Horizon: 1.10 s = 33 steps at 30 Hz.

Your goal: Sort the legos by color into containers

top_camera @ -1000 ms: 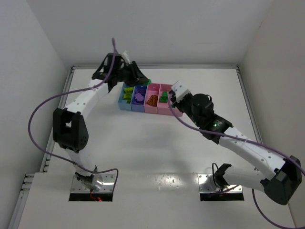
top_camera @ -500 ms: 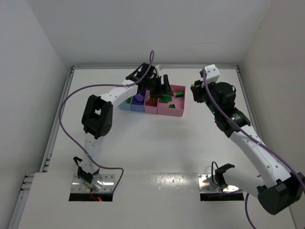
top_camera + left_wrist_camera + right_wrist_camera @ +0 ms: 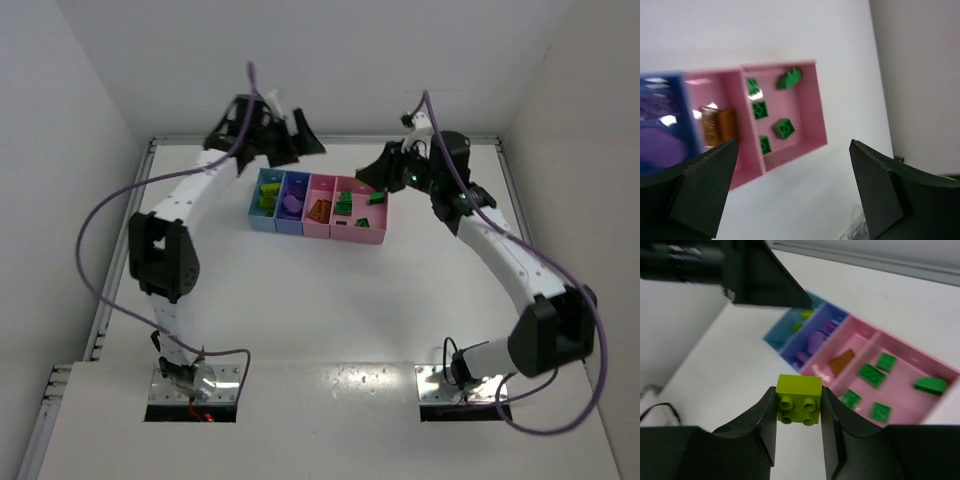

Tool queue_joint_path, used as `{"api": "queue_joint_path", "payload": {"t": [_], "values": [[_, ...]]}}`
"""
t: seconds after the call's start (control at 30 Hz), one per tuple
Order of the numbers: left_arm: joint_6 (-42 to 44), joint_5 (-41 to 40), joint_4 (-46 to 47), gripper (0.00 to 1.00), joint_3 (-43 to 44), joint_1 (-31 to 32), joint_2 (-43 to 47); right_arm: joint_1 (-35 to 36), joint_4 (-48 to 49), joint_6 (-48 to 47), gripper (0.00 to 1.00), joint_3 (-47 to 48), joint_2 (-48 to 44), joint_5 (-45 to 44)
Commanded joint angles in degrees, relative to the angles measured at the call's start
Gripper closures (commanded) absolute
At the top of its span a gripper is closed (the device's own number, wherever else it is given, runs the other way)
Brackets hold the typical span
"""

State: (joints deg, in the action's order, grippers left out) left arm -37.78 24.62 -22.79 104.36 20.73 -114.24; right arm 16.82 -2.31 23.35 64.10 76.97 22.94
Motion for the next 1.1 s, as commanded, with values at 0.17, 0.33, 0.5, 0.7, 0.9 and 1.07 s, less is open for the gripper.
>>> {"api": "queue_joint_path", "payload": {"t": [0.17, 0.33, 0.5, 0.7, 0.9, 1.07], "values": [[7.27, 13.06, -3.04, 0.0, -6.0, -28.79, 19.04, 6.9, 7.15, 6.28, 1.0, 24.21, 26.63, 16.79], [13.16, 16.69, -8.76, 0.0, -13.47, -39.88, 23.52, 11.56, -2.69, -1.18, 1.0, 45.66, 43.07, 13.47], [21.16, 12.91, -14.74, 0.0, -14.8, -41.65, 27.22, 14.2, -9.64, -5.16, 1.0, 59.81, 56.67, 10.02], [21.17, 12.38, -15.36, 0.0, -18.75, -44.81, 30.73, 15.44, -10.17, -4.46, 0.98, 65.72, 64.35, 8.18], [22.48, 10.1, -16.41, 0.0, -19.89, -45.34, 32.58, 15.96, -10.79, -5.68, 0.84, 66.51, 68.31, 6.07], [22.49, 10.09, -16.41, 0.0, -21.82, -45.34, 33.11, 16.49, -8.86, -5.69, 0.82, 66.51, 68.93, 6.68]]}}
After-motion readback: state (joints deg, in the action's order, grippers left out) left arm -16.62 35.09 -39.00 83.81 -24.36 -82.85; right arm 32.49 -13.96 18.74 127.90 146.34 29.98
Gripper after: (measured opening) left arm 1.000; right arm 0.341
